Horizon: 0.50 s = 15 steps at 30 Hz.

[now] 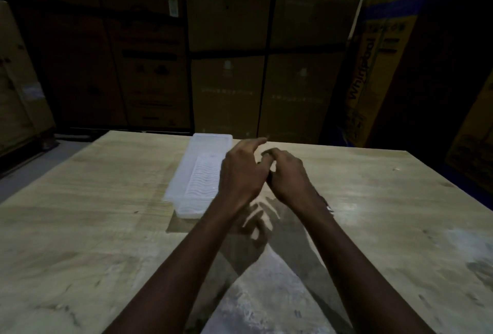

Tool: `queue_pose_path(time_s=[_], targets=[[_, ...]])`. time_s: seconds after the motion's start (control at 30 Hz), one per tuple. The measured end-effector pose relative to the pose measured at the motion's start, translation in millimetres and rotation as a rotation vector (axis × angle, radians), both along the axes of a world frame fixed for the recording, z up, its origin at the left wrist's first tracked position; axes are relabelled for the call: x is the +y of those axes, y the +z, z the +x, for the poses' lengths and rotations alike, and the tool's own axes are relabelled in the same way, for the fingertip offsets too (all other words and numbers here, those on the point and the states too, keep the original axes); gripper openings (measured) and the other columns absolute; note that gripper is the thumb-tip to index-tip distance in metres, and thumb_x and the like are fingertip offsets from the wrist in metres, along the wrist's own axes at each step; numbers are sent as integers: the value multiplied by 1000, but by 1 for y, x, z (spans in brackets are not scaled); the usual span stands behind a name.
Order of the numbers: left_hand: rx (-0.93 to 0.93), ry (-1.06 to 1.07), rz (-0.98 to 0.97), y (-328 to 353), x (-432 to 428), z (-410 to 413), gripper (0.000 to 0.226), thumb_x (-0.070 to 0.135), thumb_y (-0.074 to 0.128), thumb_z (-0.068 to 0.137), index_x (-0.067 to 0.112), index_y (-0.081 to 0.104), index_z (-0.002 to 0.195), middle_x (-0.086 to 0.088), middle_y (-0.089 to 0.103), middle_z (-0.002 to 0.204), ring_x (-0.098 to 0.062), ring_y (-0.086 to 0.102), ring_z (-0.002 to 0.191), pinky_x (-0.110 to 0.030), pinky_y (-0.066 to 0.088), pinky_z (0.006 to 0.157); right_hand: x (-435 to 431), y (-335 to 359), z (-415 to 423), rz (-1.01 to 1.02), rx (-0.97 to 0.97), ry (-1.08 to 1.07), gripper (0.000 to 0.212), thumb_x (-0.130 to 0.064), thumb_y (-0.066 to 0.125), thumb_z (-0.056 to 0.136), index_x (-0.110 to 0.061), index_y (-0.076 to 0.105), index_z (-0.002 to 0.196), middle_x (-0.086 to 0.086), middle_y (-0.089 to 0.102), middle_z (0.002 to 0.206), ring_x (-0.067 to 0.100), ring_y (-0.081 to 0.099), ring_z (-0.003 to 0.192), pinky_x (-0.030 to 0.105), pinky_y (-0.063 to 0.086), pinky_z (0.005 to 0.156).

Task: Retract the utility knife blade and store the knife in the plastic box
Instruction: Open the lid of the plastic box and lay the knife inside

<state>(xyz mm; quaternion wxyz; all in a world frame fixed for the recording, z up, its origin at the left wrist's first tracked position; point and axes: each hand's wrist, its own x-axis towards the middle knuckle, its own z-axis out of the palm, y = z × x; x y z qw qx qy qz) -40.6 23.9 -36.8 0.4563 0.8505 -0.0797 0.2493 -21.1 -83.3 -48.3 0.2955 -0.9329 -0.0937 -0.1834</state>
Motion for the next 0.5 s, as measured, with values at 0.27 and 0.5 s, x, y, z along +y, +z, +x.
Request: queue_pose_path(time_s=[0.27, 0.5], targets=[[81, 134, -104, -17, 50, 7, 37, 22, 55, 88, 16, 68, 122, -8, 70, 127, -26, 64, 116, -40, 50, 102, 45, -12, -23, -120, -83, 174, 42, -40, 58, 87, -17, 59, 123, 7, 65, 121, 26, 56, 107, 37, 46, 84], [287, 111, -554, -55, 68, -1, 32, 32, 47, 90, 24, 69, 111, -8, 69, 125, -28, 65, 109, -44, 51, 96, 61, -39, -35, -333, -85, 229, 61, -58, 51, 81, -19, 58, 128, 7, 56, 138, 30, 46, 127, 48, 34, 107]])
